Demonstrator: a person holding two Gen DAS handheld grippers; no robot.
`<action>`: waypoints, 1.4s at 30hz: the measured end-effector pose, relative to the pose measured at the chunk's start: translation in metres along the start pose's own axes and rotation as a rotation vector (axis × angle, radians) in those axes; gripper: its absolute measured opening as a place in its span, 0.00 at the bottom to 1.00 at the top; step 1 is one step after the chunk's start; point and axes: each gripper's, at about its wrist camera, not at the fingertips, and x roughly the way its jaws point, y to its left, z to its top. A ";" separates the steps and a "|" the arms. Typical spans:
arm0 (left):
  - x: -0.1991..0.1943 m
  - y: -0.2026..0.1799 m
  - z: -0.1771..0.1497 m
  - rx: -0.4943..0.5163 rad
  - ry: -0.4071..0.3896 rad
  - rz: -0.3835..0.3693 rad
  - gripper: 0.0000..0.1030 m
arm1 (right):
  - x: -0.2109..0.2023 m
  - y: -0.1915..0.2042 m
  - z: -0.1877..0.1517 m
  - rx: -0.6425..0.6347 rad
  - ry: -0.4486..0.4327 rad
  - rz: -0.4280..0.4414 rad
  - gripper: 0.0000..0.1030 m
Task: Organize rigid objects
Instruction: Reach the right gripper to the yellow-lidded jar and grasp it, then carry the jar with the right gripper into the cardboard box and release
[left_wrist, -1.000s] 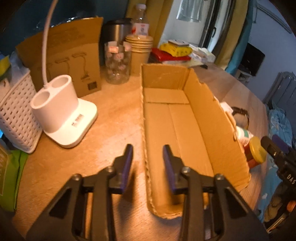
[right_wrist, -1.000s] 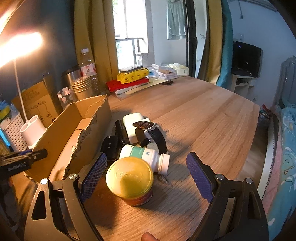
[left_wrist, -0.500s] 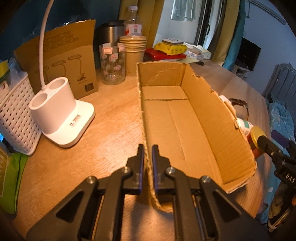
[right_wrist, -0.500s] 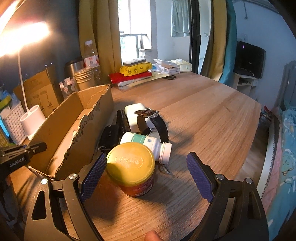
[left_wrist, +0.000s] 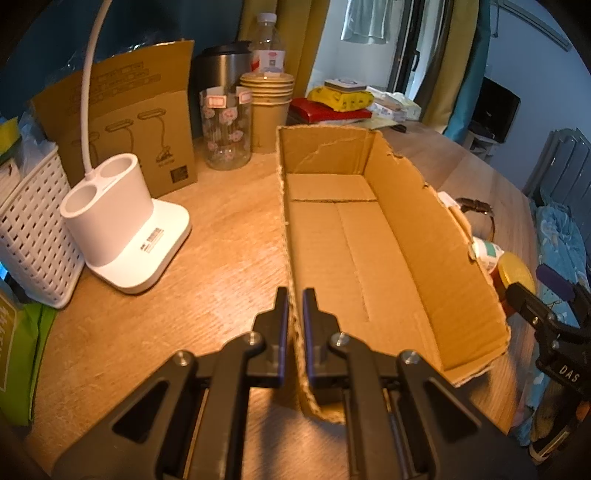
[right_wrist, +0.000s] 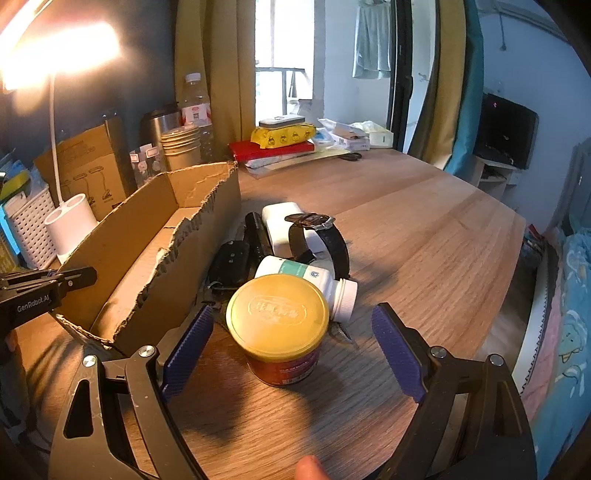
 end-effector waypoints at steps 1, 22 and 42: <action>0.000 0.001 0.000 -0.004 0.000 -0.003 0.07 | 0.000 0.000 0.000 -0.001 0.001 0.001 0.87; 0.004 0.005 -0.005 -0.032 -0.001 -0.017 0.07 | -0.003 0.001 0.000 -0.002 -0.009 0.012 0.59; 0.005 0.007 -0.005 -0.056 0.004 -0.039 0.07 | -0.058 0.057 0.053 -0.098 -0.172 0.263 0.59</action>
